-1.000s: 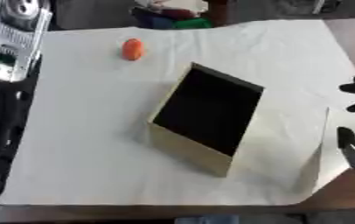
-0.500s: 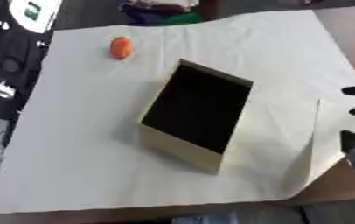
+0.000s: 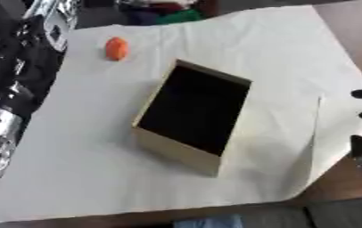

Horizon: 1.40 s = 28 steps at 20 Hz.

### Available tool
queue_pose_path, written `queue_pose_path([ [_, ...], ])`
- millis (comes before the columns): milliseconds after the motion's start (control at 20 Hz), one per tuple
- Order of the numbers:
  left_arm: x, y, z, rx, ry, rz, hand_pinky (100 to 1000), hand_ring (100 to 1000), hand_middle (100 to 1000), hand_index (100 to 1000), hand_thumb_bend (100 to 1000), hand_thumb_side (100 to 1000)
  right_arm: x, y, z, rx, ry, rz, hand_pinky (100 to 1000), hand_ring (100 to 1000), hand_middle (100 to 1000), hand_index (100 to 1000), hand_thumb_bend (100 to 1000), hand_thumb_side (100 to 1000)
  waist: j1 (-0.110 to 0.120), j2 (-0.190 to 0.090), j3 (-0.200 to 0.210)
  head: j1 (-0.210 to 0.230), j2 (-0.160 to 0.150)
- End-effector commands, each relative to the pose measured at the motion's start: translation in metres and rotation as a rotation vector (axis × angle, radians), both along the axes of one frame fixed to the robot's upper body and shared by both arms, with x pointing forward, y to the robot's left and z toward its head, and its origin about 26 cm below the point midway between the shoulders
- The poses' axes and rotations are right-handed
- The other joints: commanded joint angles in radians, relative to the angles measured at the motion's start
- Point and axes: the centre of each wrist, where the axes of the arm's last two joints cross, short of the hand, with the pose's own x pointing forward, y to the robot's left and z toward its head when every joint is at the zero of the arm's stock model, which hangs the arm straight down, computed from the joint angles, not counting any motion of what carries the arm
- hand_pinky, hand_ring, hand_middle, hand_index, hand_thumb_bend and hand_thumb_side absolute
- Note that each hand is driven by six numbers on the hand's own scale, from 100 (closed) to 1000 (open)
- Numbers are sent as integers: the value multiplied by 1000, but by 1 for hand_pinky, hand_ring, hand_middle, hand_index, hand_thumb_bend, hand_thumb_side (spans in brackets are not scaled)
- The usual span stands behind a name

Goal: Pick up objects on the table and place them in the box.

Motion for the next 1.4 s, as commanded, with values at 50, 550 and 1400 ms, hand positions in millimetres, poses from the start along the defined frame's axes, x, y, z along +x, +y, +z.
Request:
queue_pose_path([
  [50,-1,8,7,25,65,11,774,691,690,870,447,566,-1,0,10,-6,-31,10,676,891,829,1000,100,295,-3,-11,-2,2,-6],
  [550,-1,12,-13,25,240,7,758,662,663,851,390,438,-1,0,10,-3,-32,10,676,891,829,1000,100,298,-2,-5,-5,0,-8],
  [1400,-3,16,-29,63,327,24,757,669,678,856,284,399,0,0,9,-1,-31,9,676,891,827,1000,100,301,-4,0,2,-6,-9],
])
